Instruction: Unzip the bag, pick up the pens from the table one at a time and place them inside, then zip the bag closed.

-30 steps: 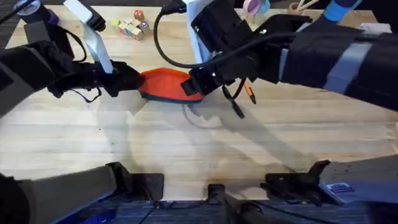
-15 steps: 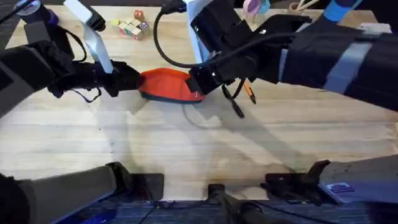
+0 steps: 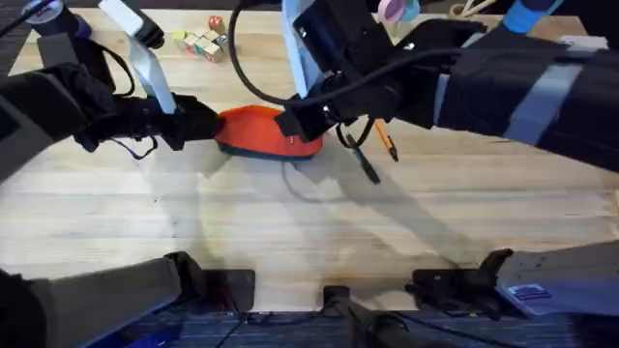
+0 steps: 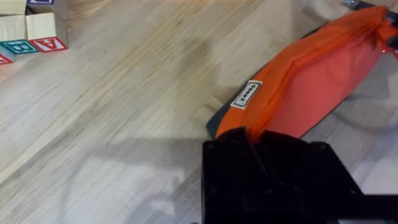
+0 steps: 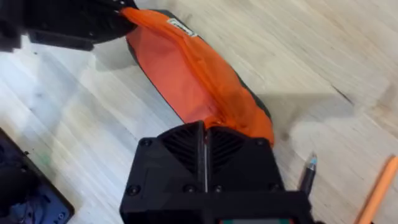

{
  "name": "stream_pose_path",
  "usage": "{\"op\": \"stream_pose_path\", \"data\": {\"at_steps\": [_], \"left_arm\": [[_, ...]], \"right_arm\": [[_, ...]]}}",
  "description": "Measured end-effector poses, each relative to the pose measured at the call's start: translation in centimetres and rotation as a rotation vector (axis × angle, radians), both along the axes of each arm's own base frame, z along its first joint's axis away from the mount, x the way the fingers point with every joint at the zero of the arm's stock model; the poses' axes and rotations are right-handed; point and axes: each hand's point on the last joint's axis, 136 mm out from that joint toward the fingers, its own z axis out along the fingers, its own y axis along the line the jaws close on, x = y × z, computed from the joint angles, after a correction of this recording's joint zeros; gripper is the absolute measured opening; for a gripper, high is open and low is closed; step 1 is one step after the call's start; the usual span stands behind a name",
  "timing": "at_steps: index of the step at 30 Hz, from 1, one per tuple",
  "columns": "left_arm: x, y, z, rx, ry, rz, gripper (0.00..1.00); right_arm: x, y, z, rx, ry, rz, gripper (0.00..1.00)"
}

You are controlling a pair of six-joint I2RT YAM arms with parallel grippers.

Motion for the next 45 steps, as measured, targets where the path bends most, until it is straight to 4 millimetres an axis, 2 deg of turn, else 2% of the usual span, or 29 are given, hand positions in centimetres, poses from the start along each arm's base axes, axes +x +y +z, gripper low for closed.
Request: {"op": "stream_pose_path", "data": {"at_steps": [7,17,24,33,45], "left_arm": [[0.0,0.0,0.0,-0.001,0.000,0.000,0.041],[0.0,-0.1,0.1,-0.007,-0.003,-0.003,0.042],[0.0,-0.1,0.1,-0.008,-0.003,-0.003,0.042],[0.0,-0.1,0.1,-0.009,-0.003,-0.004,0.042],[0.0,-0.1,0.1,-0.011,-0.005,-0.003,0.041]], "right_arm": [[0.2,1.2,0.5,0.034,-0.029,0.020,0.029],[1.1,4.1,-0.9,0.115,-0.013,0.050,0.030],[1.6,7.1,0.7,0.234,-0.063,0.087,0.029],[1.8,9.6,1.4,0.319,-0.101,0.120,0.029],[1.3,10.4,2.7,0.353,-0.072,0.145,0.027]]}}
